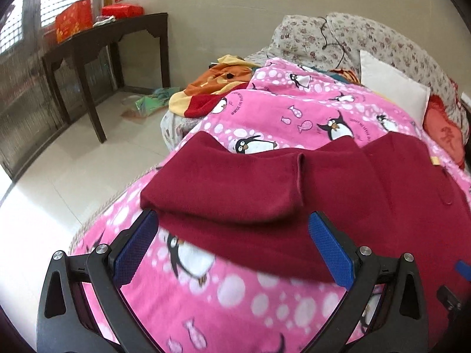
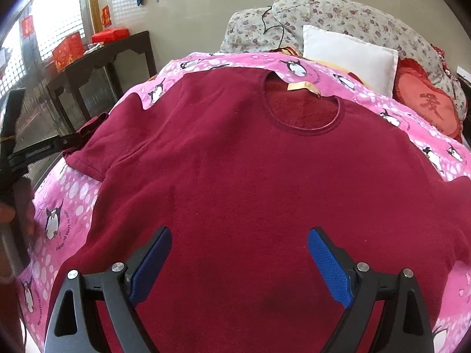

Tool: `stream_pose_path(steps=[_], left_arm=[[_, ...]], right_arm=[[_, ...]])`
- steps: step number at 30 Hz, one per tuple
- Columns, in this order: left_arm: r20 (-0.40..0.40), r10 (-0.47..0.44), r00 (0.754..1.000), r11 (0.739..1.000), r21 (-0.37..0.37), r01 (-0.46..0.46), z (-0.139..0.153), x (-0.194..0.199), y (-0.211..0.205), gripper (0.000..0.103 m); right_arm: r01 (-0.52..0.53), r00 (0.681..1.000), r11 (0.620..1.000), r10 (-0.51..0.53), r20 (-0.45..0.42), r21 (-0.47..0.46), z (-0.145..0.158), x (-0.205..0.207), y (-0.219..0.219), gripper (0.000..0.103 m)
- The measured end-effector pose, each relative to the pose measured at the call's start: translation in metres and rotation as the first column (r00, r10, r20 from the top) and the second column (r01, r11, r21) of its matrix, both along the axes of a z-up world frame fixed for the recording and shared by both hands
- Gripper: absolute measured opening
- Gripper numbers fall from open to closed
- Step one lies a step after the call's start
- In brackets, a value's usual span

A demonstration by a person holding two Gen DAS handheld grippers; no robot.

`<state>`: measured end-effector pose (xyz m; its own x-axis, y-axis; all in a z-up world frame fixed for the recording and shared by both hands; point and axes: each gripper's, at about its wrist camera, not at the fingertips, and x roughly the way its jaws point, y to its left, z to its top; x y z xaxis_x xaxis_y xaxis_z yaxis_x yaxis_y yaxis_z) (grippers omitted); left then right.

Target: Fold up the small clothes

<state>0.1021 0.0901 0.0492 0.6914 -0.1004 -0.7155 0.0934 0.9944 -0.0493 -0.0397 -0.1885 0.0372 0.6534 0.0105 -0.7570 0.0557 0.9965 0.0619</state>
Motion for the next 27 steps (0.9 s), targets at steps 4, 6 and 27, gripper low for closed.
stream_pose_path(steps=[4, 6, 27], left_arm=[[-0.019, -0.009, 1.0, 1.0, 0.029, 0.01, -0.007, 0.013, -0.005, 0.102], [-0.022, -0.014, 1.0, 1.0, 0.018, 0.014, -0.008, 0.016, -0.005, 0.101], [-0.04, -0.012, 0.999, 0.999, -0.052, 0.01, -0.006, 0.018, -0.001, 0.013]], right_arm=[[-0.006, 1.0, 1.0, 0.007, -0.012, 0.018, -0.004, 0.001, 0.0, 0.092], [-0.013, 1.0, 1.0, 0.014, -0.016, 0.026, -0.006, 0.002, 0.0, 0.092], [-0.02, 1.0, 0.999, 0.021, -0.021, 0.04, -0.009, 0.001, 0.0, 0.092]])
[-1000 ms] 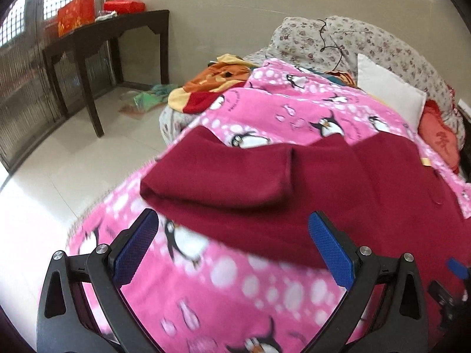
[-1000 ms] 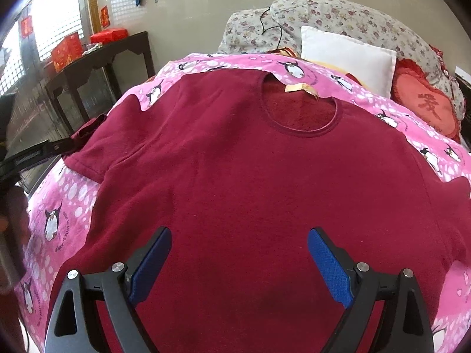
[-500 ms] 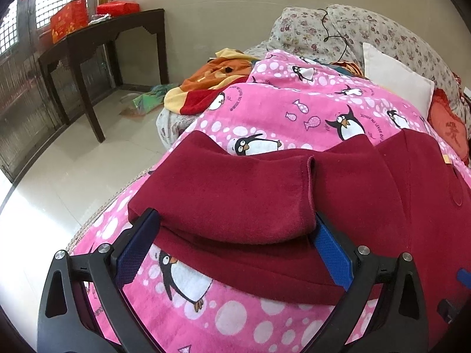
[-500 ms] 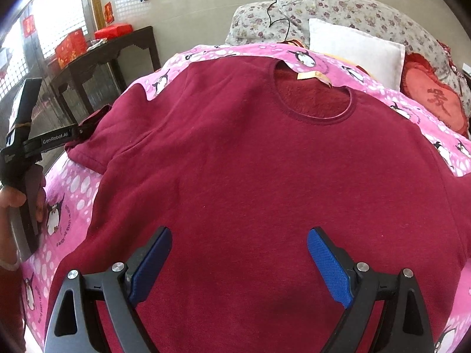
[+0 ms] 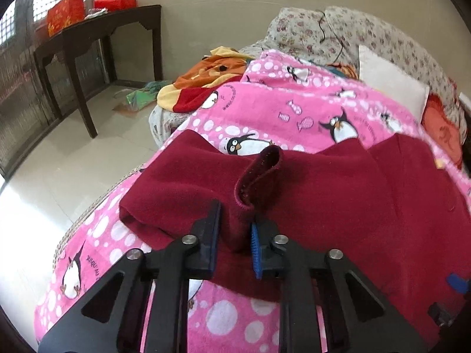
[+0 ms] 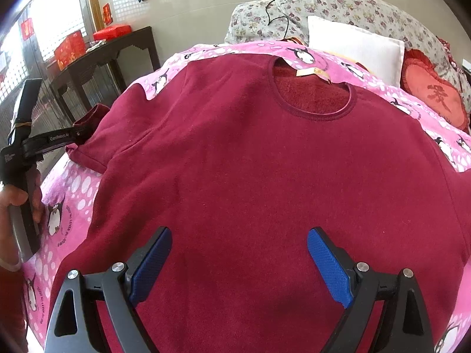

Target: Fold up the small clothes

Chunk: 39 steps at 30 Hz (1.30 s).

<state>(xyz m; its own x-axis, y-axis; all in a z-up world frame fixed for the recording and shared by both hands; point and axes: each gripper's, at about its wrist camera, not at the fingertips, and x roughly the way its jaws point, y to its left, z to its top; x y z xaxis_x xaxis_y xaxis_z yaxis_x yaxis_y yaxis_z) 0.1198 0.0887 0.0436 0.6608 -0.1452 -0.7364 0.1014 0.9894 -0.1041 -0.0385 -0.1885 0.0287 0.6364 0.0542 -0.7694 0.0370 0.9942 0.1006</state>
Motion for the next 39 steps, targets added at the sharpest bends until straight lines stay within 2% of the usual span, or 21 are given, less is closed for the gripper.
stream_pose_path(steps=[5, 8, 11, 14, 17, 20, 23, 25, 26, 28, 29, 31, 33, 37, 39], left_arm=[[0.064, -0.037, 0.997, 0.996, -0.076, 0.041, 0.048, -0.029, 0.002, 0.013], [0.095, -0.124, 0.988, 0.981, -0.138, 0.136, 0.084, -0.051, -0.012, 0.013], [0.121, -0.213, 0.97, 0.954, -0.188, 0.233, 0.112, -0.068, -0.037, 0.013], [0.126, -0.296, 0.947, 0.915, -0.246, 0.319, 0.129, -0.079, -0.071, 0.013], [0.137, -0.348, 0.927, 0.889, -0.266, 0.373, 0.136, -0.086, -0.109, 0.013], [0.128, -0.414, 0.901, 0.858, -0.276, 0.434, 0.13, -0.093, -0.155, 0.013], [0.099, -0.476, 0.874, 0.834, -0.265, 0.485, 0.111, -0.102, -0.201, 0.013], [0.063, -0.502, 0.863, 0.827, -0.258, 0.5, 0.094, -0.107, -0.223, 0.013], [0.047, -0.507, 0.861, 0.828, -0.249, 0.502, 0.087, -0.107, -0.231, 0.013], [0.033, -0.515, 0.856, 0.839, -0.185, 0.512, 0.076, -0.116, -0.239, 0.013], [0.036, -0.513, 0.858, 0.846, -0.15, 0.512, 0.075, -0.119, -0.238, 0.013], [0.044, -0.503, 0.863, 0.854, -0.126, 0.504, 0.075, -0.122, -0.227, 0.013], [0.048, -0.476, 0.878, 0.869, -0.129, 0.478, 0.077, -0.121, -0.209, 0.014], [0.026, -0.367, 0.93, 0.919, -0.142, 0.367, 0.073, -0.106, -0.15, 0.014], [0.017, -0.303, 0.953, 0.943, -0.137, 0.303, 0.07, -0.098, -0.117, 0.019]], right_arm=[[0.004, 1.0, 0.999, -0.005, 0.013, 0.033, 0.008, -0.004, -0.006, 0.092], [0.027, 0.999, 0.999, -0.029, 0.036, 0.043, 0.021, -0.009, -0.016, 0.092], [0.07, 0.994, 0.996, -0.075, 0.08, 0.057, 0.041, -0.022, -0.036, 0.092], [0.115, 0.986, 0.99, -0.124, 0.114, 0.079, 0.057, -0.036, -0.058, 0.092], [0.155, 0.977, 0.984, -0.166, 0.134, 0.089, 0.068, -0.049, -0.08, 0.092], [0.198, 0.968, 0.977, -0.208, 0.138, 0.085, 0.071, -0.059, -0.101, 0.092], [0.243, 0.958, 0.965, -0.255, 0.128, 0.101, 0.067, -0.068, -0.122, 0.092], [0.263, 0.954, 0.958, -0.276, 0.114, 0.119, 0.062, -0.072, -0.132, 0.092], [0.267, 0.954, 0.955, -0.28, 0.106, 0.126, 0.06, -0.074, -0.136, 0.092], [0.247, 0.961, 0.956, -0.262, 0.086, 0.156, 0.056, -0.074, -0.138, 0.092], [0.214, 0.97, 0.96, -0.231, 0.079, 0.178, 0.054, -0.071, -0.136, 0.092], [0.155, 0.983, 0.967, -0.171, 0.065, 0.204, 0.05, -0.064, -0.126, 0.092], [0.09, 0.993, 0.967, -0.106, 0.054, 0.238, 0.046, -0.052, -0.11, 0.092], [-0.042, 0.999, 0.943, 0.044, 0.002, 0.331, 0.032, -0.014, -0.071, 0.092], [-0.086, 0.996, 0.929, 0.094, -0.004, 0.36, 0.026, 0.007, -0.05, 0.092]])
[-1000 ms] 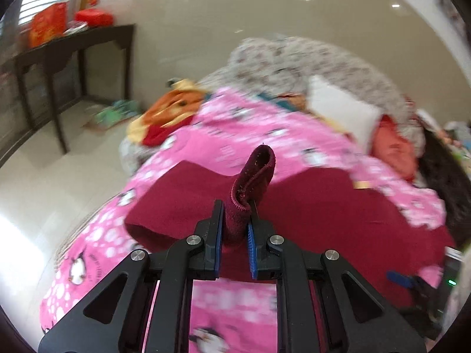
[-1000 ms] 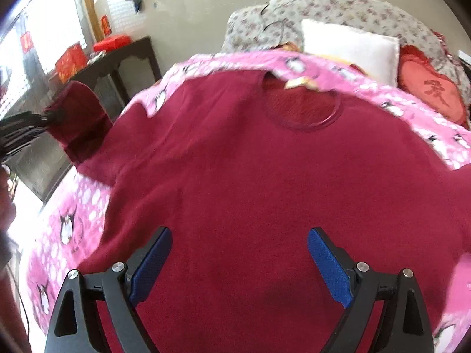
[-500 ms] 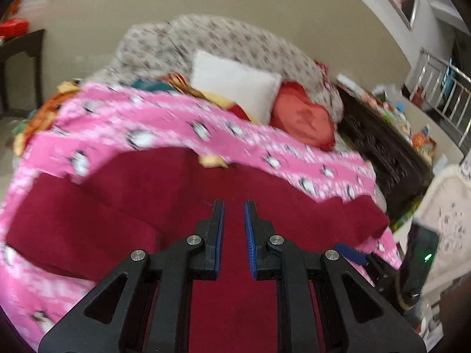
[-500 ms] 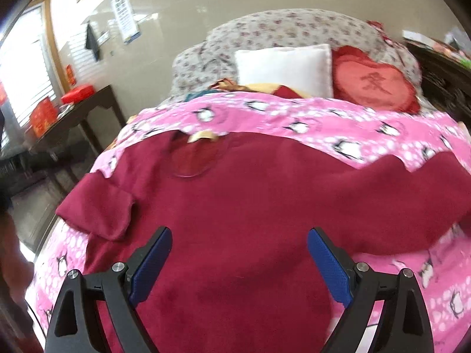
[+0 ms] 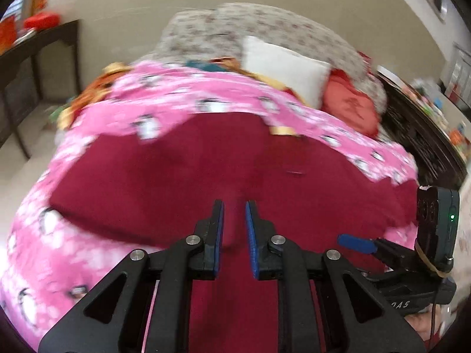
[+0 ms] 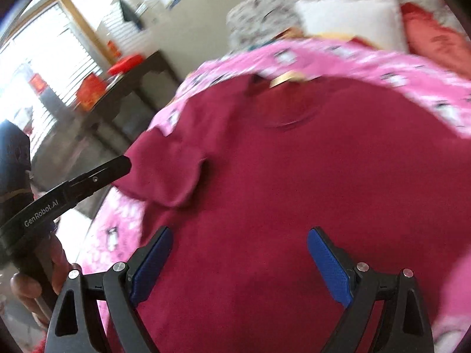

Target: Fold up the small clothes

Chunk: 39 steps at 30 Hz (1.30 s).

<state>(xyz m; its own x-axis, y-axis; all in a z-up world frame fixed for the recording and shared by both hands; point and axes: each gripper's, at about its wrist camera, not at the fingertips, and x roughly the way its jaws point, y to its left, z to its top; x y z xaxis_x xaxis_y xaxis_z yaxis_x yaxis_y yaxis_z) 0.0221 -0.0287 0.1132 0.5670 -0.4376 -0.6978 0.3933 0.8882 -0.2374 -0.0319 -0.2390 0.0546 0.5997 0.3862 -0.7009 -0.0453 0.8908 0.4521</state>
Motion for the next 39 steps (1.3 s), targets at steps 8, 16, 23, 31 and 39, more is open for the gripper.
stream_pose_path(steps=[8, 16, 23, 31, 39], left_arm=[[-0.041, 0.174, 0.984, 0.983, -0.061, -0.176, -0.018, 0.016, 0.087, 0.042], [-0.056, 0.209, 0.976, 0.976, -0.052, -0.212, -0.024, 0.014, 0.106, 0.042], [-0.034, 0.24, 0.97, 0.964, -0.108, -0.242, -0.006, 0.014, 0.114, 0.042], [-0.039, 0.203, 0.978, 0.977, -0.062, -0.205, -0.013, 0.026, 0.087, 0.044], [-0.12, 0.138, 0.983, 0.987, -0.062, -0.146, -0.038, 0.06, 0.04, 0.046]], right_arm=[[-0.022, 0.998, 1.0, 0.022, -0.054, -0.005, -0.031, 0.07, 0.054, 0.092], [0.014, 0.997, 0.997, -0.008, 0.082, -0.077, -0.01, 0.08, 0.061, 0.005], [0.127, 0.93, 0.978, -0.061, 0.363, -0.163, 0.094, 0.018, 0.003, 0.005], [0.4, 0.897, 0.861, -0.297, 0.328, -0.314, 0.091, -0.042, -0.111, 0.005], [0.354, 0.931, 0.892, -0.308, 0.194, -0.282, 0.036, -0.033, -0.134, 0.005]])
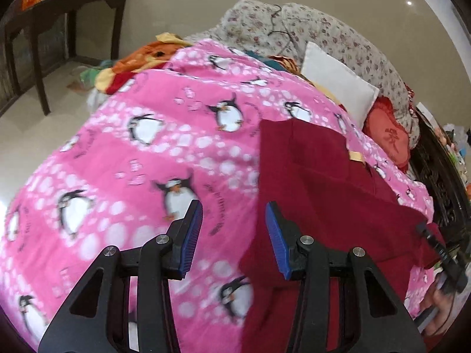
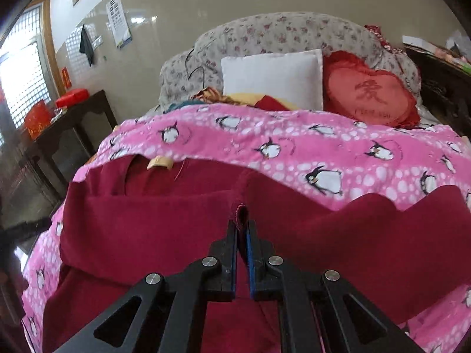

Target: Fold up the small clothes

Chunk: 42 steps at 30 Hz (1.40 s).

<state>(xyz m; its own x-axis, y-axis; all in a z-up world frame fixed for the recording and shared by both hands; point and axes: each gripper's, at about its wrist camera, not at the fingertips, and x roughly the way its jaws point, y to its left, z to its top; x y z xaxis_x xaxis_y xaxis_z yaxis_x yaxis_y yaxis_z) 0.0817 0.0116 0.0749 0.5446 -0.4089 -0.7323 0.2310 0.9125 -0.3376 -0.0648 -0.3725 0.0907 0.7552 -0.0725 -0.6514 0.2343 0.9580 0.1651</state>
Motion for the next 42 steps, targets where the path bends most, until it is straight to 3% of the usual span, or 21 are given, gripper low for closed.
stream_pose_path(steps=[4, 9, 10, 12, 13, 16, 19, 22, 23, 25, 28, 31, 34, 37, 39, 40, 42], left_arm=[[0.033, -0.017, 0.999, 1.0, 0.02, 0.017, 0.001, 0.012, -0.021, 0.062], [0.039, -0.025, 0.999, 0.999, 0.029, 0.024, -0.005, 0.037, -0.039, 0.063], [0.047, -0.041, 0.998, 0.997, 0.065, 0.038, -0.007, 0.04, -0.044, 0.062], [0.066, -0.052, 0.996, 0.981, 0.188, 0.039, -0.015, 0.047, -0.051, 0.037], [0.057, -0.056, 0.997, 0.979, 0.198, 0.044, -0.02, 0.05, -0.05, 0.035], [0.005, -0.035, 0.999, 0.99, 0.134, 0.034, -0.035, 0.062, -0.036, 0.035], [-0.019, -0.027, 0.999, 0.998, 0.055, 0.028, -0.038, 0.065, -0.025, 0.036], [-0.034, -0.016, 0.999, 1.0, -0.009, 0.015, -0.033, 0.058, -0.012, 0.043], [-0.039, -0.01, 0.999, 1.0, -0.028, 0.009, -0.031, 0.054, -0.008, 0.047], [-0.036, 0.004, 0.999, 0.998, -0.063, -0.007, -0.029, 0.045, -0.001, 0.051], [-0.029, -0.002, 1.0, 0.999, -0.049, 0.0, -0.029, 0.035, 0.001, 0.052], [-0.007, -0.012, 1.0, 0.999, -0.035, 0.012, -0.029, 0.025, 0.001, 0.052], [0.014, -0.026, 1.0, 1.0, -0.016, 0.027, -0.03, 0.021, 0.0, 0.052], [0.03, -0.043, 0.999, 0.999, 0.001, 0.043, -0.032, 0.021, -0.002, 0.052], [0.029, -0.043, 0.999, 0.999, -0.012, 0.043, -0.034, 0.022, -0.001, 0.053], [0.029, -0.043, 0.999, 0.999, -0.021, 0.043, -0.034, 0.022, 0.0, 0.053], [0.028, -0.043, 0.999, 0.998, -0.039, 0.044, -0.034, 0.023, 0.003, 0.053]], right_arm=[[-0.012, 1.0, 1.0, 0.012, 0.007, 0.001, -0.001, 0.0, 0.002, 0.005], [-0.019, 1.0, 1.0, 0.018, 0.018, 0.024, 0.001, 0.001, -0.001, 0.005], [-0.013, 1.0, 1.0, 0.012, 0.026, 0.025, 0.003, -0.001, -0.003, 0.005], [0.029, 0.999, 1.0, -0.029, 0.029, 0.009, 0.006, -0.003, -0.012, 0.005], [0.052, 0.999, 0.999, -0.052, 0.001, 0.0, 0.001, 0.0, -0.018, 0.005], [0.057, 0.989, 0.998, -0.053, -0.136, 0.021, -0.032, 0.02, -0.03, 0.005], [0.09, 0.989, 0.996, -0.089, -0.121, 0.008, -0.023, 0.018, -0.028, 0.008], [0.093, 0.994, 0.993, -0.096, -0.048, -0.066, 0.002, 0.011, -0.008, 0.023], [0.063, 0.998, 0.995, -0.064, -0.014, -0.079, 0.011, 0.011, 0.004, 0.031], [-0.02, 0.999, 0.997, 0.022, 0.032, -0.072, 0.023, 0.018, 0.029, 0.039], [-0.252, 0.966, 0.967, 0.253, 0.048, -0.029, 0.029, 0.048, 0.079, 0.039], [-0.43, 0.902, 0.899, 0.432, -0.001, -0.084, 0.018, 0.092, 0.142, 0.039], [-0.516, 0.855, 0.834, 0.514, -0.066, -0.194, 0.004, 0.125, 0.188, 0.039], [-0.559, 0.828, 0.792, 0.546, -0.125, -0.245, -0.013, 0.146, 0.209, 0.039], [-0.576, 0.817, 0.778, 0.549, -0.175, -0.252, -0.027, 0.155, 0.212, 0.029], [-0.584, 0.812, 0.773, 0.552, -0.192, -0.246, -0.032, 0.156, 0.213, 0.009], [-0.583, 0.813, 0.775, 0.559, -0.167, -0.244, -0.029, 0.15, 0.209, 0.005]])
